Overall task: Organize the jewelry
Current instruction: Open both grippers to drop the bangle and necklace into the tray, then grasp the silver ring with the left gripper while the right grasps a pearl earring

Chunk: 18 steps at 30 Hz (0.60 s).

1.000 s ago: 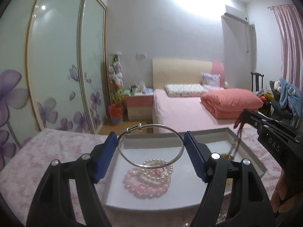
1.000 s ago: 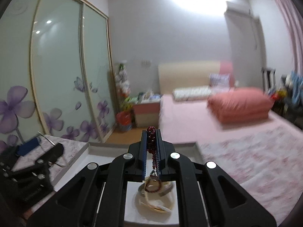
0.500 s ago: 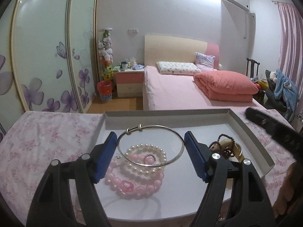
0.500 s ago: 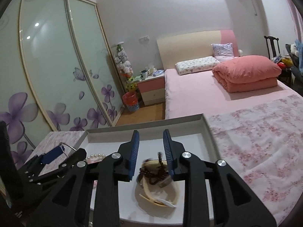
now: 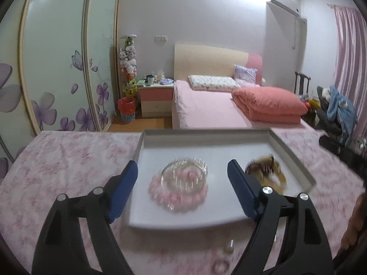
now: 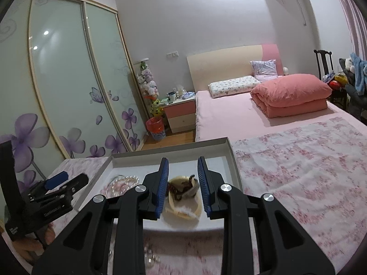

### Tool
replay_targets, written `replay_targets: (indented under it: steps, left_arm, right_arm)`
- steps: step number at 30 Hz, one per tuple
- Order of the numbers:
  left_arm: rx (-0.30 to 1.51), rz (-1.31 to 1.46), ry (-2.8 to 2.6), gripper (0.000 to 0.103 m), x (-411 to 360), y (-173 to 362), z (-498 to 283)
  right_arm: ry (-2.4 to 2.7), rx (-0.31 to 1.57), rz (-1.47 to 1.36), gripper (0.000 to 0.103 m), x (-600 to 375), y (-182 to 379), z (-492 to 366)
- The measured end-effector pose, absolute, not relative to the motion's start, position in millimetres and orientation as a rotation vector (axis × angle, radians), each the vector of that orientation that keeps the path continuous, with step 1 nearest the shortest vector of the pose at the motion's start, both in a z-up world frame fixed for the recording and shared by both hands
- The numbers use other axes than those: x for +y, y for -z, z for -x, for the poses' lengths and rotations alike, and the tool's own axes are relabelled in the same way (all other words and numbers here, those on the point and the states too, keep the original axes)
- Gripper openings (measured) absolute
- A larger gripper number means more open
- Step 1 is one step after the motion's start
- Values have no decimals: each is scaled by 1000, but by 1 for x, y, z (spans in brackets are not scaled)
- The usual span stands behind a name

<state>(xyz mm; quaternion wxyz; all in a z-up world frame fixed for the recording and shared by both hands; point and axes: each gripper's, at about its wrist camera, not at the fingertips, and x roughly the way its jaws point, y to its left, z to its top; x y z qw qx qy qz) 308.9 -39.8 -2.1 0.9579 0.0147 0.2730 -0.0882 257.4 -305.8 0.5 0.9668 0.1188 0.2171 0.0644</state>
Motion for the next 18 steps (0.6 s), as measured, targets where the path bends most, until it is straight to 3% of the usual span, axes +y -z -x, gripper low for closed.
replay_targets:
  steps: [9,14,18]
  left_arm:
    - [733,-164,339,70,-54,42,-256]
    - [790,-231,341,67,-73,60,-251]
    - [836,-240,336,63,-80,71,-257]
  right_arm:
    - [-156,491,-269,28,-311,9,-225]
    - [-163,507,-268,36,-310,13,-212]
    - [-167,511,-267,36,-312,15,-206]
